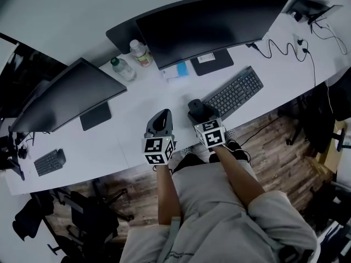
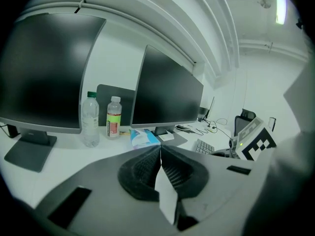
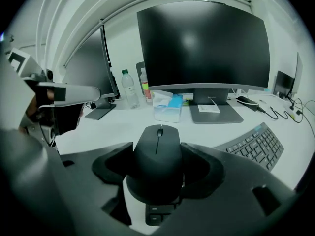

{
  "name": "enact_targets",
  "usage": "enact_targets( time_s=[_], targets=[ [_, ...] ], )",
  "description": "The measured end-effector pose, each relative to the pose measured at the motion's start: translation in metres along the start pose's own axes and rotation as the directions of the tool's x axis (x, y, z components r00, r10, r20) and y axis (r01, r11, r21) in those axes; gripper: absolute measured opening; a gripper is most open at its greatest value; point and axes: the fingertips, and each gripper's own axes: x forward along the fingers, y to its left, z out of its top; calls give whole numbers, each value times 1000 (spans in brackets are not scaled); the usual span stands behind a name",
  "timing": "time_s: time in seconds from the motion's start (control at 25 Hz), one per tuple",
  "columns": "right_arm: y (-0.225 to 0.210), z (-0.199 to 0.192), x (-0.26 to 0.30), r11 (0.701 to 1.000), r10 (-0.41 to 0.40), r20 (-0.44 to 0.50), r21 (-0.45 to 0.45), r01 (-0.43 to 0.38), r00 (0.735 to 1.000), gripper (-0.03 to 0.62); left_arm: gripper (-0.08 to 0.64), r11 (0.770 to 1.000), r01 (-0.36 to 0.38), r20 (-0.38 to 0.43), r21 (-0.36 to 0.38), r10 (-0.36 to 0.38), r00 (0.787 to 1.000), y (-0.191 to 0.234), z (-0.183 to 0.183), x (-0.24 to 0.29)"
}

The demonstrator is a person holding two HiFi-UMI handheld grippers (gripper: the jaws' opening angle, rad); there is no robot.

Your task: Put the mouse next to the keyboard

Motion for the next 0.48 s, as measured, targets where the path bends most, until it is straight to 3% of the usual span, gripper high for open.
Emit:
enact_targets(
  time_s=[0.16, 0.28, 0.48],
  targets=[
    [-14, 3, -5, 997, 57, -15, -46, -57, 998, 305, 23, 999, -41, -2, -6, 41, 999, -19, 1, 12],
    [-27, 11, -11, 990, 118, -2, -75, -117, 993, 307, 23, 993, -111, 12, -35, 111, 994, -25, 7, 20],
    [-65, 18, -26, 984, 166, 17, -68, -165, 986, 310, 23, 980, -179, 27, -90, 182, 983, -55, 5, 39]
  ],
)
